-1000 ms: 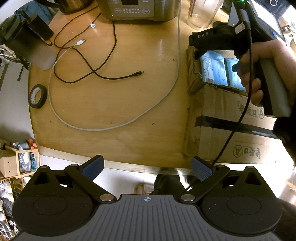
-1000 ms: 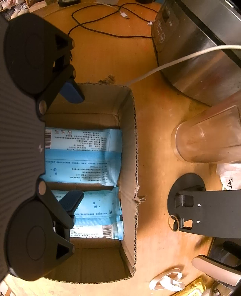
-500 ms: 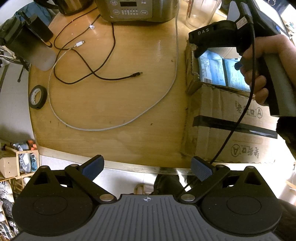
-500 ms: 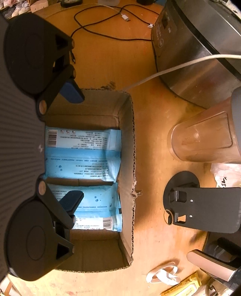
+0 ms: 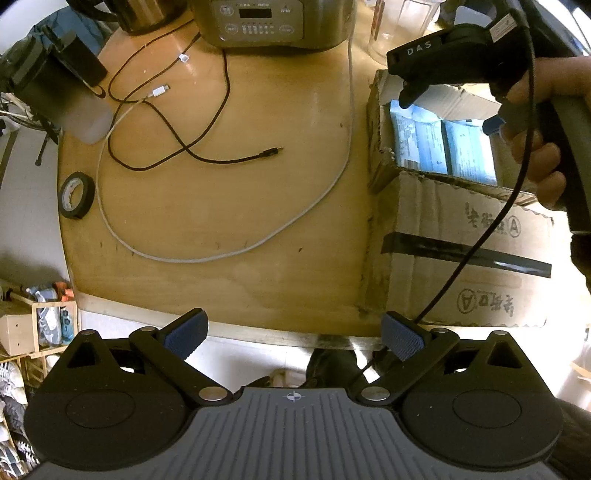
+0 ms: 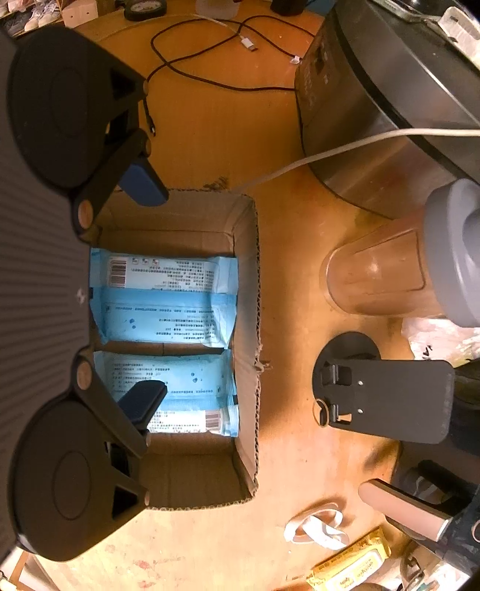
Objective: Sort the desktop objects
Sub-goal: 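Raise the open right gripper up and away from the box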
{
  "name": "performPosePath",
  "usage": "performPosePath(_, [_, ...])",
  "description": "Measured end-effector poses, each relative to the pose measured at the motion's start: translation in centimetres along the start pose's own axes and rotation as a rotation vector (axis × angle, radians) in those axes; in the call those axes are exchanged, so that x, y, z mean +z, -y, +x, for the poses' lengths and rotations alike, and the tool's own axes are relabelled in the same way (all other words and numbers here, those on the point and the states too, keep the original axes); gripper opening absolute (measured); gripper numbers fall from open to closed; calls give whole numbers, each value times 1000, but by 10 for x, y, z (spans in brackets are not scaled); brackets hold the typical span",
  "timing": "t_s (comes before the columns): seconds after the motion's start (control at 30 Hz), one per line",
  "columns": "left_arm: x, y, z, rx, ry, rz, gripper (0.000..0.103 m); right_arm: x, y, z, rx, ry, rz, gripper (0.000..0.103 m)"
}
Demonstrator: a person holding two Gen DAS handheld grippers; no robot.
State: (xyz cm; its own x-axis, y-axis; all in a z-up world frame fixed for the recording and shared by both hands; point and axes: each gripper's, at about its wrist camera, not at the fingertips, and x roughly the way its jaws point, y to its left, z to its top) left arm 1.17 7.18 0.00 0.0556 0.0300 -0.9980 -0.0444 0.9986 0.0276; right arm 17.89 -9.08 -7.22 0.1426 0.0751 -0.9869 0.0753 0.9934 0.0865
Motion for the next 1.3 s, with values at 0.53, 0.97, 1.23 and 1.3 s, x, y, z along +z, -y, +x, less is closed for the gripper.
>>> performPosePath(0.53, [-1,4,-2,-3,11,-1,103,-2,9,-11,-18,5,-8,103])
performPosePath(0.97, [-3,10,-5,-5,15,0,103,-3,24,-14,-45,5,-16,103])
performPosePath(1.23, [-4,15,-6,-3,16,3,103,-4,32,-15,-56,4,-29,103])
performPosePath(1.3, [-4,16,-5,-3,15,5,103,-4,34,-15,-58,3,-32,103])
